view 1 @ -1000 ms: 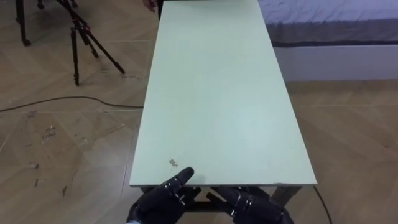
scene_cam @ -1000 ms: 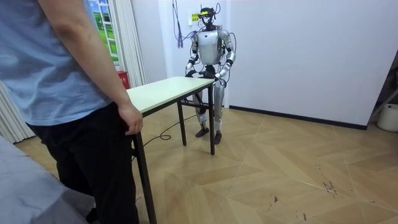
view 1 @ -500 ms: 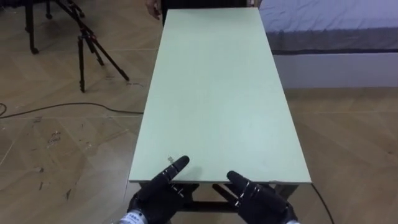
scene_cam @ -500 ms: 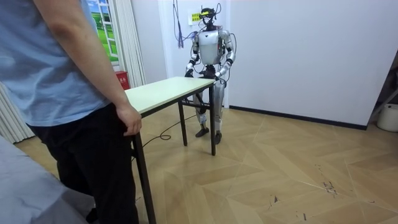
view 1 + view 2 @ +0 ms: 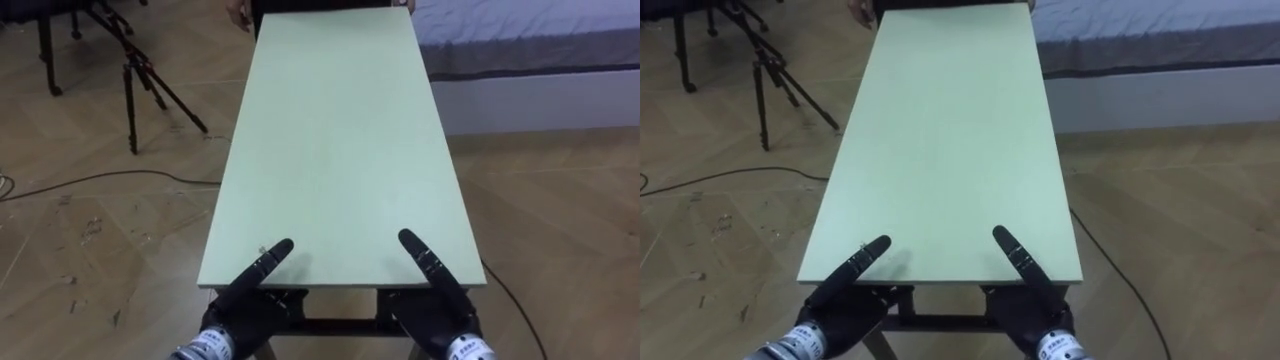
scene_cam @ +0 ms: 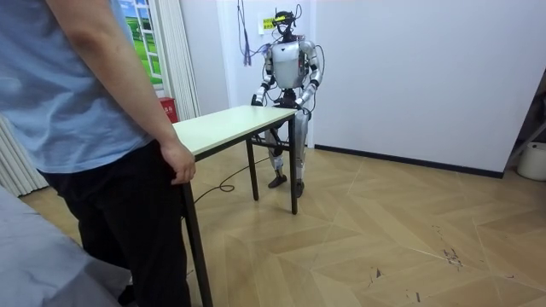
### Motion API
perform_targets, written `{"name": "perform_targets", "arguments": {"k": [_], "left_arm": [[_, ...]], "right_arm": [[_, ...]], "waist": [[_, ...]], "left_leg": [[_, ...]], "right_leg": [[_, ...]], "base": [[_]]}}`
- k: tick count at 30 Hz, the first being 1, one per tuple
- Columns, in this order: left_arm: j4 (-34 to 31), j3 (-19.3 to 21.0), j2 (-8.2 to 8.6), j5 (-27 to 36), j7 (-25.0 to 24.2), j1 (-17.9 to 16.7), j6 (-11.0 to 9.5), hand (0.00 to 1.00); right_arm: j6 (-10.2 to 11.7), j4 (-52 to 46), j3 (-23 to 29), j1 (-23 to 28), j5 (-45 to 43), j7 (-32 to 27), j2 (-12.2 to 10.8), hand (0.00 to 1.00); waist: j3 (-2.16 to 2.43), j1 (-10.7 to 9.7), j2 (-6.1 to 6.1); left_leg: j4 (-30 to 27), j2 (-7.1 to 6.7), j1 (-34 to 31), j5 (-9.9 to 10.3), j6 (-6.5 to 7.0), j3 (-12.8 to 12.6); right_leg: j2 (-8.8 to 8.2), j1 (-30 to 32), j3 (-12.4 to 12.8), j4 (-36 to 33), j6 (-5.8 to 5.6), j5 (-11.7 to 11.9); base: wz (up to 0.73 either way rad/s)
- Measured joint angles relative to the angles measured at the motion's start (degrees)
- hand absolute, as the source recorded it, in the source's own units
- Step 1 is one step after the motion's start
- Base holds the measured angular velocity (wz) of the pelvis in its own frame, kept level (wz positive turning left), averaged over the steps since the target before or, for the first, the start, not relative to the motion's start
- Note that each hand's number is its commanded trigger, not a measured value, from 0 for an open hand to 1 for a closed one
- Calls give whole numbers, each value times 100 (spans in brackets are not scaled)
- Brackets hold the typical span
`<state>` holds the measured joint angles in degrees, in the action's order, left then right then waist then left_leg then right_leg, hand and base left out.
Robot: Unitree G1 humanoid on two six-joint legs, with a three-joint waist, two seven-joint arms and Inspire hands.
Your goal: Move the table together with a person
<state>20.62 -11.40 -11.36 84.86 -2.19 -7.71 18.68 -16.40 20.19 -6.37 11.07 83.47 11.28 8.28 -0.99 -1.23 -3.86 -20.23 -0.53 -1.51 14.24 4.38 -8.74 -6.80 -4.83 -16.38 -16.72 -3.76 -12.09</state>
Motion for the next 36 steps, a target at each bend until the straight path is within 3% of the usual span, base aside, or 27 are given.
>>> {"name": "perform_targets", "arguments": {"k": [13, 15, 16, 17, 18, 24, 29, 36], "left_arm": [[0, 71, 200, 118, 363, 76, -93, 0], [2, 140, 297, 116, 433, 81, -144, 31], [2, 173, 333, 116, 434, 76, -148, 61], [2, 237, 387, 116, 434, 73, -155, 87], [1, 251, 390, 116, 432, 76, -158, 100], [66, 259, 451, 109, 493, 80, -233, 100], [59, 260, 644, 103, 481, 80, -410, 100], [45, 258, 692, -28, 433, 82, -491, 100]], "right_arm": [[211, -133, -31, -85, 258, -533, -143, 0], [252, -141, -65, -104, 242, -583, -154, 0], [273, -141, -73, -104, 236, -599, -160, 58], [293, -141, -75, -107, 189, -629, -175, 100], [318, -141, -78, -113, 179, -658, -202, 100], [472, -141, -130, -143, 195, -749, -230, 100], [606, -140, -134, -152, 147, -1032, -277, 100], [826, -141, -188, -154, -286, -1134, -386, 100]], "waist": [[-15, 1, 37], [-22, 15, 56], [-28, 17, 66], [-34, 23, 94], [-34, 43, 123], [-48, 150, 163], [-42, 197, 163], [-30, 233, 178]], "left_leg": [[63, -13, -12, -19, 15, -42], [98, -17, 4, -53, 14, -52], [102, -17, 6, -59, 12, -52], [120, -17, 9, -74, 6, -52], [143, -18, 8, -92, -2, -52], [145, -15, -14, -103, -10, -44], [140, -18, -63, -110, -5, -43], [148, -22, -49, -111, -5, -44]], "right_leg": [[-20, 142, 48, -54, 1, 1], [-24, 169, 67, -99, 1, 1], [-24, 164, 67, -100, 1, 1], [-24, 165, 66, -100, 1, 1], [-21, 169, 65, -88, 1, 1], [-20, 187, 45, -80, 3, 1], [-21, 189, 42, -68, 7, 4], [-22, 183, 51, -73, 9, 5]], "base": [[-2], [-3], [0], [0], [0], [0], [0], [0]]}}
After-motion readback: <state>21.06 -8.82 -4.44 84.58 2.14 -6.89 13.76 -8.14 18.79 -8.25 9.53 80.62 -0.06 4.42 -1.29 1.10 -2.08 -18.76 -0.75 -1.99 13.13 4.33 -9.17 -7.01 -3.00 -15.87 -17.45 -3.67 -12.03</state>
